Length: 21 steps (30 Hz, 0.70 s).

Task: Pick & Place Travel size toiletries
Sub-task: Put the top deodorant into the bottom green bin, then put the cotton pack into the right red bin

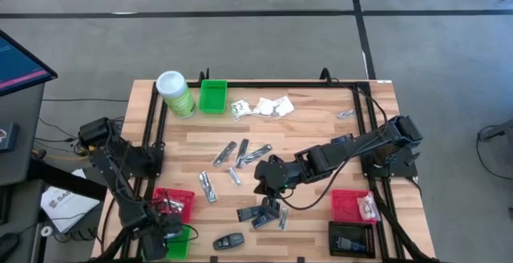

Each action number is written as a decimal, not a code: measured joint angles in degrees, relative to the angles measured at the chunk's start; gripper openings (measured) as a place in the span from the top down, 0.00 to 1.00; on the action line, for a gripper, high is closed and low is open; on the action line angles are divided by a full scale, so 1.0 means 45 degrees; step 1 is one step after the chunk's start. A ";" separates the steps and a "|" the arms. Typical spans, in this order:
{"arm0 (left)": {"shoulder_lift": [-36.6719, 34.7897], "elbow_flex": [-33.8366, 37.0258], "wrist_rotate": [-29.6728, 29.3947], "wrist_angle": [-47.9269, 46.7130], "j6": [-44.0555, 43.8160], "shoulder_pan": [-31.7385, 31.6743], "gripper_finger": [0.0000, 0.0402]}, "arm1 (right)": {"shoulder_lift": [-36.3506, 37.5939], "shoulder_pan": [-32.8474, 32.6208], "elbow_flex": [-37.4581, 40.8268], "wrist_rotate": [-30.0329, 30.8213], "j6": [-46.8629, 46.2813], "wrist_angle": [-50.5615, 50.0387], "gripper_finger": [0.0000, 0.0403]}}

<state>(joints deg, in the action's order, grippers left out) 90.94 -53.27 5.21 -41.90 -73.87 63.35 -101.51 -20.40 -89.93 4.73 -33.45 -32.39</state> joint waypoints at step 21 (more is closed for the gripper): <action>-0.2197 0.0149 -0.0051 0.0009 -0.1366 0.0044 0.18 | 0.0000 0.0157 0.0000 -0.0087 -0.0103 0.0393 1.00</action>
<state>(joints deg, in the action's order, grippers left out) 81.05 -52.60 4.98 -41.86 -80.02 63.55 -101.51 -19.70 -89.93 4.34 -33.91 -30.62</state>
